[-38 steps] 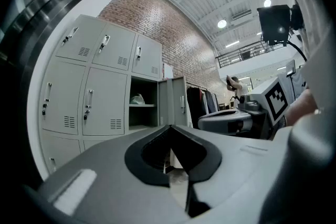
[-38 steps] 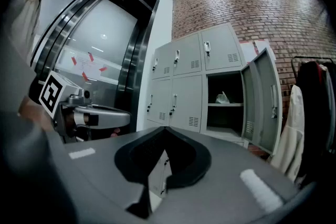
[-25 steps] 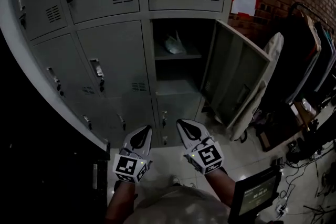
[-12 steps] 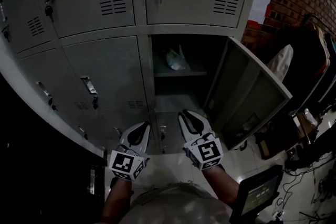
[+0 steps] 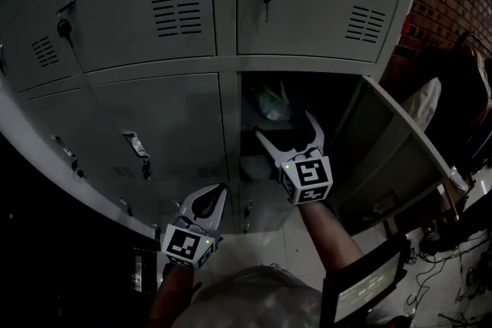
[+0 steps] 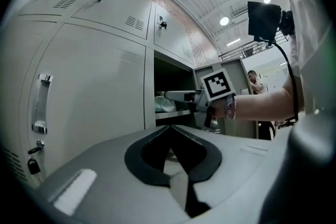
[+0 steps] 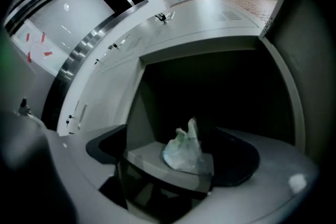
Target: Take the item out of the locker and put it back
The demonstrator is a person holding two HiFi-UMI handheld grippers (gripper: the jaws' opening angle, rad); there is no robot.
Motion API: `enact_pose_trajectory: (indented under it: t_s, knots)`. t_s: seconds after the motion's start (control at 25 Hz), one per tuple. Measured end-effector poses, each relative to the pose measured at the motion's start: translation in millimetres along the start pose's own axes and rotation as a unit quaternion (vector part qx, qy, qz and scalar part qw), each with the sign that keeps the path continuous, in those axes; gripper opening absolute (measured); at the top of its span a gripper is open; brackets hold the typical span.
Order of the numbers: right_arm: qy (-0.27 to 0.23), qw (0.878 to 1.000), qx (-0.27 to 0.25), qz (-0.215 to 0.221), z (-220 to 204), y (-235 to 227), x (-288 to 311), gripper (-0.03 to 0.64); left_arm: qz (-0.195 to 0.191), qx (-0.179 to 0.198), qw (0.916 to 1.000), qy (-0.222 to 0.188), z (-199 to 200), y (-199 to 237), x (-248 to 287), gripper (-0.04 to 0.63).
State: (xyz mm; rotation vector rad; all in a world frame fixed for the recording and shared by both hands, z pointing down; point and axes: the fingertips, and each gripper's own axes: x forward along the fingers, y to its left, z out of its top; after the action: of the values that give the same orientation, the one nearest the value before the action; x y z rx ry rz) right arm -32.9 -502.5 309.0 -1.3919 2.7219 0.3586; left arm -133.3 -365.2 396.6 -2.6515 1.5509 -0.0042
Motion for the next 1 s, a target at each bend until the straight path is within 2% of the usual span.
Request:
enact_pose_trajectory:
  t_s: [0.16,0.2,0.24,0.28,0.32,0.44,0.68,0.88,1.0]
  knots:
    - [0.021,0.999,-0.001,-0.033,-11,-33,28,0.44,0.022,-0.005,0.9997,0.006,-2,26,-5,0.006]
    - [0.034,0.999,0.001,-0.033,-16,-38,33,0.372,0.029,-0.012,0.9995,0.007,-4,32,-7,0.006]
    - [0.048,0.998,-0.003,-0.032,-21,-41,35,0.262,0.035,-0.016,0.9992,0.007,-5,37,-8,0.006]
    - [0.061,0.998,-0.014,-0.032,-26,-42,37,0.111,0.038,-0.019,0.9991,0.009,-6,41,-9,0.006]
    - [0.07,0.996,-0.031,-0.034,-28,-42,38,0.046,0.041,-0.018,0.999,0.011,-7,44,-10,0.006]
    - [0.078,0.995,-0.055,-0.031,-31,-40,40,0.011,0.041,-0.021,0.9989,0.011,-8,45,-9,0.006]
    - [0.071,0.997,-0.036,-0.024,-21,-31,24,0.003,0.026,-0.027,0.9992,0.012,-6,38,-7,0.006]
    - [0.035,0.999,-0.035,-0.015,11,2,-23,0.003,0.015,-0.028,0.9995,-0.003,14,27,-12,0.006]
    - [0.025,0.999,-0.025,-0.014,17,23,-69,0.003,0.0,-0.028,0.9996,-0.009,13,15,-21,0.006]
